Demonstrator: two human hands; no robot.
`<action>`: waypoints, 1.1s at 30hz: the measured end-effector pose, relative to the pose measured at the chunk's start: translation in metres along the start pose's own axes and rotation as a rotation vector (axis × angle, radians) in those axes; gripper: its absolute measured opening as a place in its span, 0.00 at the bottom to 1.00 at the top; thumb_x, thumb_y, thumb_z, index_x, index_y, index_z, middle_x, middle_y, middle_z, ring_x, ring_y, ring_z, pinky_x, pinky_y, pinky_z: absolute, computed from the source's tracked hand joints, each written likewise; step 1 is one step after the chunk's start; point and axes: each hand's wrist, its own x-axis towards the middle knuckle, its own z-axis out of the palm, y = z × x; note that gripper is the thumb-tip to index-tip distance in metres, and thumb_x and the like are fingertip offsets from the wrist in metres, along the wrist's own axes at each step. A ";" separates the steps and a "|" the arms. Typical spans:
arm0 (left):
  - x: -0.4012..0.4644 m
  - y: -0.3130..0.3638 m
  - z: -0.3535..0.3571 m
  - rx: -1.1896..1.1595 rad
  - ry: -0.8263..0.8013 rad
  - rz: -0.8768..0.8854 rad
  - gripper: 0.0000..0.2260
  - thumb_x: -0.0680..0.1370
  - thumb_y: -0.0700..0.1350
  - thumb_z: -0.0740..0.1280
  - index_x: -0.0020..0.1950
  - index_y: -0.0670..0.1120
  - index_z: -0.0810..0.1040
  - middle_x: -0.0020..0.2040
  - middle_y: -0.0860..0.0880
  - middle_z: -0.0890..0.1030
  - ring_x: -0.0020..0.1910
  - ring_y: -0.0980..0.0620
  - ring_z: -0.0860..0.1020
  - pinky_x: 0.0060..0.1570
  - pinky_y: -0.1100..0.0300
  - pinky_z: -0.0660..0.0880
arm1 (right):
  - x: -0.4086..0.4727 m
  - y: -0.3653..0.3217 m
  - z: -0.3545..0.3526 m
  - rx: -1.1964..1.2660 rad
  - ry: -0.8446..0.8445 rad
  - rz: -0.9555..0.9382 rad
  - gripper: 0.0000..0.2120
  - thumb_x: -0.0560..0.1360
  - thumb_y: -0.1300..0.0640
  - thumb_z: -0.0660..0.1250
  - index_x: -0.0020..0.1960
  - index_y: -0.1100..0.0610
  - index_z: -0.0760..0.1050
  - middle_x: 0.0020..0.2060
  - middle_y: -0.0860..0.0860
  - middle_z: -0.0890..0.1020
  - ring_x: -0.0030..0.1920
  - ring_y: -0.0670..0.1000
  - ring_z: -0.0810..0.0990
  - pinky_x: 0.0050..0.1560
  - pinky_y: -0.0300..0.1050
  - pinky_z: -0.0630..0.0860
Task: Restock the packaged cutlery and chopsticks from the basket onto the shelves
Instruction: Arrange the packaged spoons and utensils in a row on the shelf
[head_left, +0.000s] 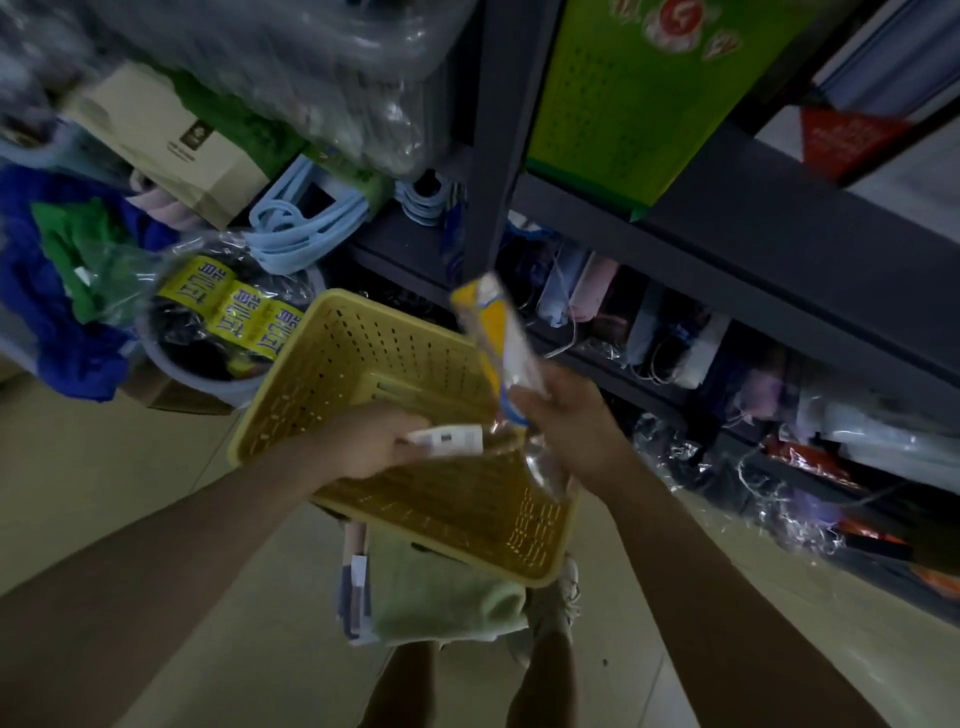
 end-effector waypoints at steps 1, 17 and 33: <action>-0.009 0.002 -0.007 -0.081 0.076 -0.016 0.04 0.77 0.50 0.62 0.45 0.53 0.75 0.39 0.52 0.78 0.36 0.50 0.75 0.34 0.62 0.69 | -0.007 -0.011 -0.008 0.115 0.070 -0.004 0.07 0.77 0.60 0.63 0.53 0.54 0.75 0.40 0.50 0.80 0.36 0.48 0.77 0.35 0.43 0.74; -0.138 0.210 -0.128 -0.796 0.604 0.542 0.09 0.76 0.42 0.64 0.49 0.57 0.75 0.38 0.63 0.83 0.34 0.64 0.79 0.28 0.70 0.71 | -0.178 -0.170 -0.151 0.258 0.793 -0.559 0.07 0.77 0.60 0.63 0.44 0.49 0.75 0.36 0.45 0.80 0.33 0.40 0.78 0.35 0.38 0.75; -0.096 0.477 -0.195 -1.026 0.663 0.585 0.11 0.77 0.36 0.60 0.51 0.48 0.78 0.41 0.48 0.84 0.34 0.51 0.82 0.32 0.57 0.78 | -0.198 -0.226 -0.401 0.572 0.650 -0.364 0.09 0.73 0.69 0.56 0.38 0.60 0.70 0.34 0.58 0.75 0.32 0.55 0.74 0.31 0.44 0.73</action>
